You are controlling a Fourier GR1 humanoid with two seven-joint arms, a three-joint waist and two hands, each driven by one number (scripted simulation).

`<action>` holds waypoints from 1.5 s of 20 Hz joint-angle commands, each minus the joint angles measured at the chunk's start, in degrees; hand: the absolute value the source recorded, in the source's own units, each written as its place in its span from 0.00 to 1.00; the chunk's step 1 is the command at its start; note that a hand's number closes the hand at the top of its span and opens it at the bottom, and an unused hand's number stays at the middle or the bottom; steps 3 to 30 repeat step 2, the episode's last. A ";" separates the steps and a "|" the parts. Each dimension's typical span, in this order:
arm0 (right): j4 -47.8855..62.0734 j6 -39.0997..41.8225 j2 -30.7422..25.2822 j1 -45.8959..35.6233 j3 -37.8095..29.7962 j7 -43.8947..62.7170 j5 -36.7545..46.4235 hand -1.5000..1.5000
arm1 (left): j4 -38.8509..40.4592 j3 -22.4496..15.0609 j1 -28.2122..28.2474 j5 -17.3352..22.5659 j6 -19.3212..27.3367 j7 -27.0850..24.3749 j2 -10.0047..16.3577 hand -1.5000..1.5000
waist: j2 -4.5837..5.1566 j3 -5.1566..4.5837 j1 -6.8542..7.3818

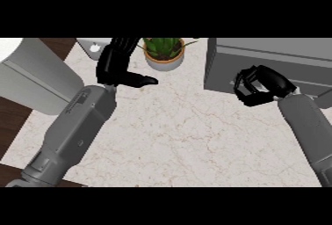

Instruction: Pick up the cup, place it into the drawer and close the drawer

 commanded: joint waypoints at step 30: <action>1.60 -6.35 -6.81 -9.72 -4.62 3.99 0.93 1.00 | -0.49 -0.14 1.20 -0.05 -0.77 0.20 0.82 0.00 | 0.66 -1.03 2.48</action>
